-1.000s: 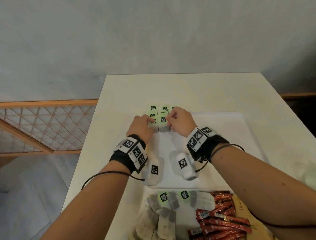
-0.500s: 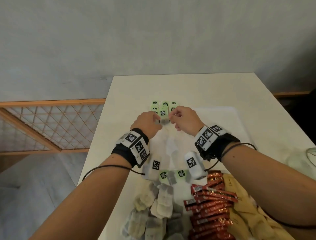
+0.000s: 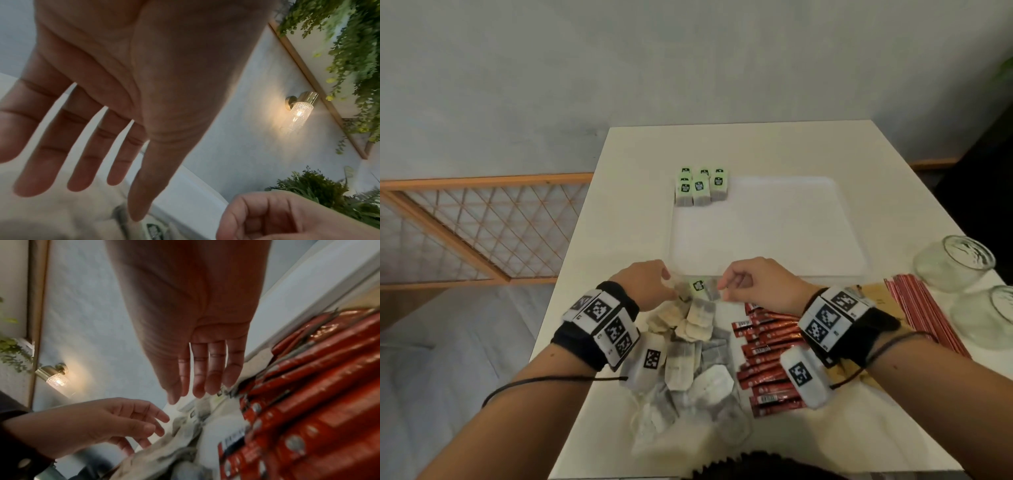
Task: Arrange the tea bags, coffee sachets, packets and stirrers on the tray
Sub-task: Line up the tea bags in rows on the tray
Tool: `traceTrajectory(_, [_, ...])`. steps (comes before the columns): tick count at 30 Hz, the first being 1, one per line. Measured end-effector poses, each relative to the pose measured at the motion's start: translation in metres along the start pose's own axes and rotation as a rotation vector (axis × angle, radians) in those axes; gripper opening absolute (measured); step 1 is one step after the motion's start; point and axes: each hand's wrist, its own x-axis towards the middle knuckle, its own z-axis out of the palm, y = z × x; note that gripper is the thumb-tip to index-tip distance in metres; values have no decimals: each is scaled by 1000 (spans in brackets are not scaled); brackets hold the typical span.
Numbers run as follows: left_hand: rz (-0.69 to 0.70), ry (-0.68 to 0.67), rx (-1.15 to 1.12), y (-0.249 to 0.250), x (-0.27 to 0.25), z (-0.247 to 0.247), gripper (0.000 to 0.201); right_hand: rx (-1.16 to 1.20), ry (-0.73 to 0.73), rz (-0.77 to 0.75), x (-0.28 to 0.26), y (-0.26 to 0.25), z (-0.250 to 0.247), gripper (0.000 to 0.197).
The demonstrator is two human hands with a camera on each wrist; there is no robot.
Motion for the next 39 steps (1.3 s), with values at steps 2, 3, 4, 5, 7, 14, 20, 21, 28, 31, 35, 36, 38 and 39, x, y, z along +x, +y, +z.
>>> traceTrajectory(2, [-31,-19,-12,-9,-10,7,52,-6,-20,-15,-9,-3,6,22])
traceTrajectory(3, [-41,-32,-16,-10,-14,10,52,-24,-29,-21,-13,-5,10,28])
traceTrajectory(4, [-47,-45,-12,-11,-18,12,50,-47,-45,-25,-15,-7,14,33])
traceTrajectory(5, [-45,-52,-14,-10,-20,15,45,-74,-70,-31,-17,-8,20,40])
traceTrajectory(7, [-30,-54,-22,-7,-22,19,36,-148,-131,-49,-18,-10,31,51])
traceTrajectory(14, [44,5,-10,3,-24,25,45,-231,1,-137,-17,-14,47,12])
traceTrajectory(20, [124,181,-91,11,-28,17,13,-131,191,-60,-31,-9,34,15])
traceTrajectory(21, [145,216,-130,13,-27,15,15,-113,246,-39,-33,-8,29,15])
traceTrajectory(28, [291,326,-340,49,-27,15,16,-57,587,43,-48,-8,5,15])
traceTrajectory(31, [332,347,-398,73,-28,25,36,-47,647,66,-50,-9,2,19])
traceTrajectory(35, [392,293,-578,97,-24,38,17,45,676,106,-50,-8,-1,18])
traceTrajectory(36, [407,276,-645,101,-24,41,14,108,666,120,-50,-7,-3,18])
traceTrajectory(38, [436,268,-743,106,-25,45,14,238,644,145,-51,-6,-7,18])
traceTrajectory(39, [447,259,-780,109,-26,46,15,305,634,157,-52,-5,-8,17])
